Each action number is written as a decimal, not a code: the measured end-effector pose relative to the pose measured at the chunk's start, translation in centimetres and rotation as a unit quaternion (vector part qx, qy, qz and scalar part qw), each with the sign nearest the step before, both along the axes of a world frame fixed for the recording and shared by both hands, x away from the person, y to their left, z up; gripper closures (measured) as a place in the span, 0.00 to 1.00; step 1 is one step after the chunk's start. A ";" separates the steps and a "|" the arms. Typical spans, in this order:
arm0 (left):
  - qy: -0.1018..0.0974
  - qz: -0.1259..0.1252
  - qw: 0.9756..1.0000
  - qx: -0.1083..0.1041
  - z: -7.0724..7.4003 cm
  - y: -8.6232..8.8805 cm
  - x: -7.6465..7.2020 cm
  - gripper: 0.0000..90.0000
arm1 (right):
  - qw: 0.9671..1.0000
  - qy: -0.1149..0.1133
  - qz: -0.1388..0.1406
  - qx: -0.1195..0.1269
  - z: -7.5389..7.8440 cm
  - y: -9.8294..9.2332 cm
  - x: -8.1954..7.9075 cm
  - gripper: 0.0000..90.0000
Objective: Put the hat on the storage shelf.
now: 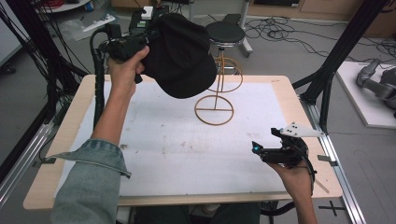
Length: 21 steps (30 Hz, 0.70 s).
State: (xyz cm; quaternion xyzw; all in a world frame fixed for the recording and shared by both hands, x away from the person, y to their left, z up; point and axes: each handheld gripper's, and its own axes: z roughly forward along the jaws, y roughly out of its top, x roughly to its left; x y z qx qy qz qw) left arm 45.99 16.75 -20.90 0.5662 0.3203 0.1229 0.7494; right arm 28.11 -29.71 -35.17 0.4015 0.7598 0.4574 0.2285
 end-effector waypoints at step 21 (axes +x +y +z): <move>0.013 -0.027 0.999 -0.018 -1.6 -3.3 2.1 0.88 | 1.000 0.003 -0.004 0.004 -0.1 -0.5 -0.3 0.12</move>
